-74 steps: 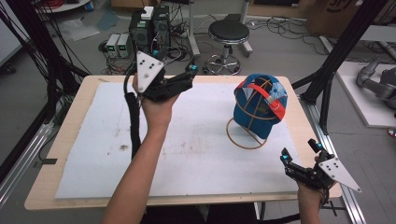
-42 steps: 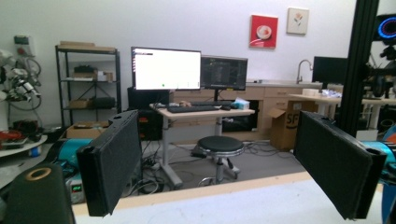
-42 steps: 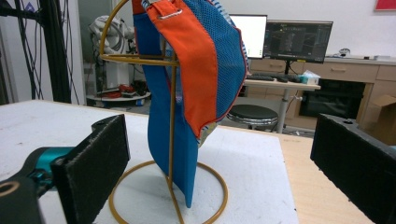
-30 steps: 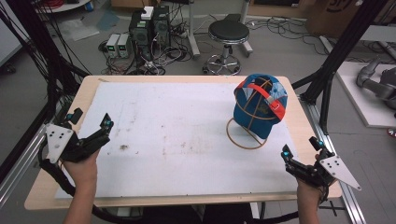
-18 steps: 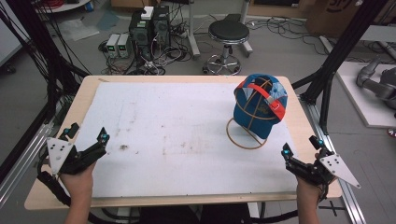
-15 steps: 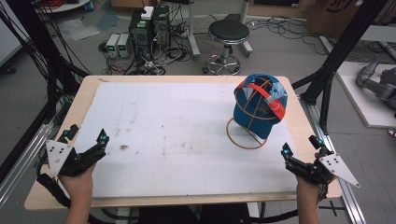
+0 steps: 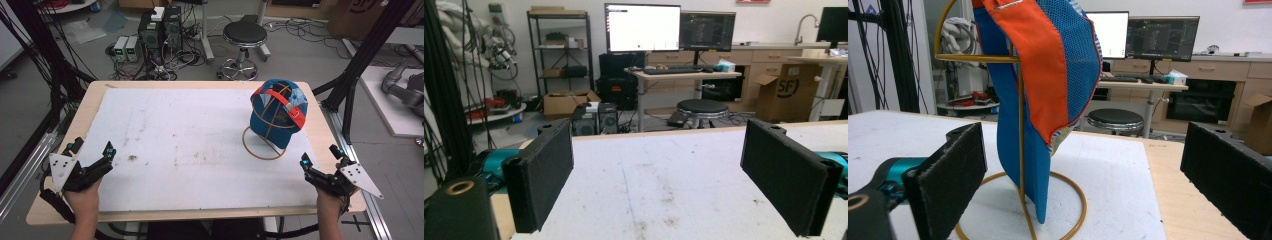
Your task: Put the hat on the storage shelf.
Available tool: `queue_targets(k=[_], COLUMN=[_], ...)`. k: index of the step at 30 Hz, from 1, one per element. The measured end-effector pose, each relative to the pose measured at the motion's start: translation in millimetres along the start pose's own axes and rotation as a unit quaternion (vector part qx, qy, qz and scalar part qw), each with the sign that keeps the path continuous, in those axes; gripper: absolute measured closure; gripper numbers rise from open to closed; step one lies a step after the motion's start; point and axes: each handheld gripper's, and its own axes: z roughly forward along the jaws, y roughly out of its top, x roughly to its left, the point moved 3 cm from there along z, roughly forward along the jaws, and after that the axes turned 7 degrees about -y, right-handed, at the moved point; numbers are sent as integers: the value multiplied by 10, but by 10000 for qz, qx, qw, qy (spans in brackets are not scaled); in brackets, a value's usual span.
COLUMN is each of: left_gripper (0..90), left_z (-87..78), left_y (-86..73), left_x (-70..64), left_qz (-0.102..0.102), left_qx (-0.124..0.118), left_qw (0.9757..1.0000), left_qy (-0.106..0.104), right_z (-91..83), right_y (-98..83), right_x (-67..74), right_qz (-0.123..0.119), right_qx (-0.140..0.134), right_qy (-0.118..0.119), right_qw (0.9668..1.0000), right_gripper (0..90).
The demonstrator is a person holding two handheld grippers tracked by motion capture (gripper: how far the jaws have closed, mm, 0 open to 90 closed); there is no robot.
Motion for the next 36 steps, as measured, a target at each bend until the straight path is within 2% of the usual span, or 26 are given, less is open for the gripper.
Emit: queue_targets(k=[6,14,16,27,36], left_gripper=[141,135,135,134,134], left_z=[-10,-6,-4,-25,-39], left_y=[1,15,8,1,18], left_x=[4,-35,-31,7,14], left_qz=[-4,0,-11,-80,-111], left_qx=[-25,-102,-61,-64,-159], left_qw=[10000,9999,9999,9999,9998], left_qy=[-22,-114,-123,-81,-98], right_z=[7,-12,-6,6,12], right_y=[-6,16,13,6,16], right_x=[-16,37,45,59,70], right_qz=[55,-17,-28,-4,23], right_qx=[25,6,6,28,-16], right_qy=[-1,70,78,136,162], right_qw=[10000,10000,10000,9999,9999], right_gripper=[42,42,42,42,42])
